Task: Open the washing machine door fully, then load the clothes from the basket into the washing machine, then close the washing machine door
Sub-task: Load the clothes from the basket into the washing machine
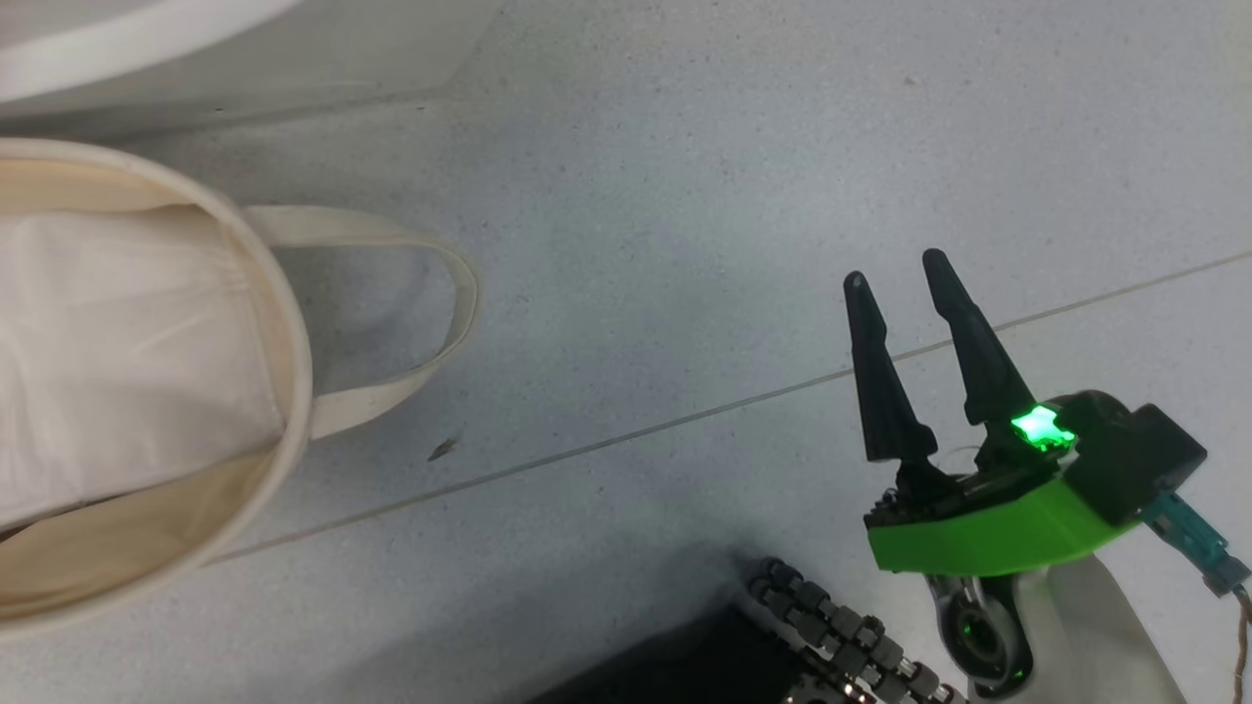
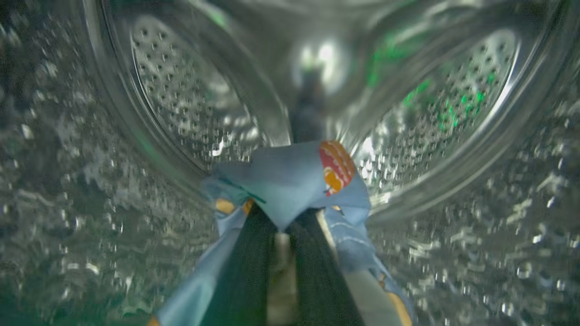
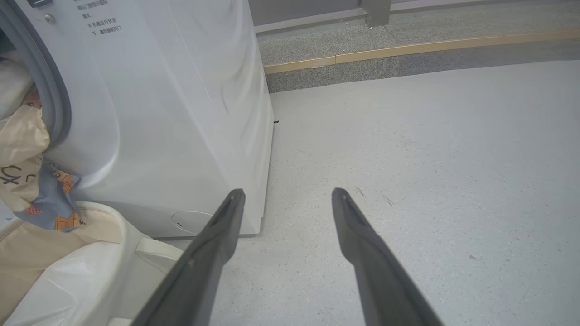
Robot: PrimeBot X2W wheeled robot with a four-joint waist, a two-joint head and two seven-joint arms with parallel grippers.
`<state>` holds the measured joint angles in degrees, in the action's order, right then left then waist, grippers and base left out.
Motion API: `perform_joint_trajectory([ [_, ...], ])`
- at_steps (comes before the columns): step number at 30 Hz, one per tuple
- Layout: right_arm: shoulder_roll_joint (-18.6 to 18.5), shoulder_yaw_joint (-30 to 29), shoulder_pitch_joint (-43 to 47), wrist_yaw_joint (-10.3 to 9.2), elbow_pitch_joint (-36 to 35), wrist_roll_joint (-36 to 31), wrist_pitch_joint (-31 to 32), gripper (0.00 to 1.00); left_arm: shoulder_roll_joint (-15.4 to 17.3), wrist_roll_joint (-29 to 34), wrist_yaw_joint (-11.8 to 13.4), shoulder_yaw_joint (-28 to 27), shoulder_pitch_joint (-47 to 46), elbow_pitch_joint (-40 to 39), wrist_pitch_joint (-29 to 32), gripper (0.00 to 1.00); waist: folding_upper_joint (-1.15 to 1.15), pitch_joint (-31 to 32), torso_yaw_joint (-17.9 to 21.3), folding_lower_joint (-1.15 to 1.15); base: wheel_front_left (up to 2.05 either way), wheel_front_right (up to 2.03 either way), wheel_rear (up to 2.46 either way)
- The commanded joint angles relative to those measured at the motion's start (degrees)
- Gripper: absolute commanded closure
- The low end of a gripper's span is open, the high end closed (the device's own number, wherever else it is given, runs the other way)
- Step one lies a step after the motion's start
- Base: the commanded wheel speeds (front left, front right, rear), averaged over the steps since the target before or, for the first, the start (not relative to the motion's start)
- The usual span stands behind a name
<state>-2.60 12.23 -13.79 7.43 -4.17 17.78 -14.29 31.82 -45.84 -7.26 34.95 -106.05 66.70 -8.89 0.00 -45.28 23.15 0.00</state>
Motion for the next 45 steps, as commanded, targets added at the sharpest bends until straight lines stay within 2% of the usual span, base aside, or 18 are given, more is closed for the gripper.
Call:
perform_joint_trajectory([
  [1, -0.3, 1.1, 1.0, 0.06, -1.2, 0.6, -0.7, 0.00, 1.9, -0.1, -0.2, -0.7, -3.6, -1.4, -1.2, 1.00, 0.00, 0.0, 0.0, 0.00, 0.00, 0.00, 0.00],
  [6, -0.3, 1.1, 0.7, 0.06, -1.4, 0.8, -0.7, 0.00, 1.9, -1.1, -0.2, -0.6, -5.8, -2.9, -4.9, 1.00, 0.00, -0.2, -0.2, 0.00, 0.00, 0.00, 0.00],
  [12, -0.3, 1.2, 0.5, 0.06, -1.6, 0.8, -0.7, 0.00, 2.4, -2.2, -0.2, -1.2, -4.3, -6.2, -6.1, 1.00, 0.00, -0.5, -0.4, 0.00, 0.00, 0.00, 0.00],
  [13, -0.3, 1.2, 0.5, 0.06, -1.5, 0.8, -0.7, 0.00, 2.2, -2.4, -0.2, -0.6, -3.1, -5.9, -6.1, 0.92, 0.00, -0.4, -0.5, 0.00, 0.00, 0.00, 0.00],
  [14, -0.3, 1.2, 0.5, 0.06, -1.5, 0.7, -0.7, 0.00, 2.1, -2.4, -0.2, 0.1, -2.2, -5.4, -6.1, 0.25, 0.00, -0.4, -0.6, 0.00, 0.00, 0.00, 0.00],
  [15, -0.3, 1.1, 0.6, 0.06, -1.4, 0.6, -0.7, 0.00, 2.1, -2.2, -0.2, 0.9, -1.5, -4.6, -6.1, 0.00, 0.00, -0.3, -0.6, 0.00, 0.00, 0.00, 0.00],
  [20, -0.3, 0.9, 0.5, 0.06, -1.4, 0.4, -0.7, 0.00, 2.4, -0.2, -0.2, 5.2, -0.4, -0.1, -4.2, 0.00, 0.00, 0.3, -0.8, 0.00, 0.00, 0.00, 0.00],
  [27, -0.3, 0.8, 0.1, 0.06, -0.4, -0.8, -0.7, 0.00, 0.3, -0.9, -0.2, 8.3, 3.5, 3.1, -0.3, 0.00, 0.00, 3.9, -2.5, 0.00, 0.00, 0.00, 0.00],
  [33, -0.3, 0.7, -0.2, 0.06, 1.5, -2.3, -0.6, 0.00, -1.8, -4.5, -0.2, 9.0, 11.3, 1.0, -1.6, 0.00, 0.00, 9.1, -4.8, 0.00, 0.00, 0.00, 0.00],
  [40, -0.3, 0.3, -0.1, 0.06, 3.5, -3.6, 1.3, 0.00, -2.6, -9.1, -0.2, 8.8, 23.0, -3.6, -5.3, 0.00, 0.00, 16.8, -8.0, 0.00, 0.00, 0.00, 0.00],
  [45, -1.1, -0.5, 1.0, 0.06, 4.1, -3.4, 2.5, 0.00, -2.5, -8.4, 0.3, 6.6, 29.1, -6.0, -6.0, 0.00, 0.00, 21.7, -10.1, 0.00, 0.00, 0.00, 0.00],
])
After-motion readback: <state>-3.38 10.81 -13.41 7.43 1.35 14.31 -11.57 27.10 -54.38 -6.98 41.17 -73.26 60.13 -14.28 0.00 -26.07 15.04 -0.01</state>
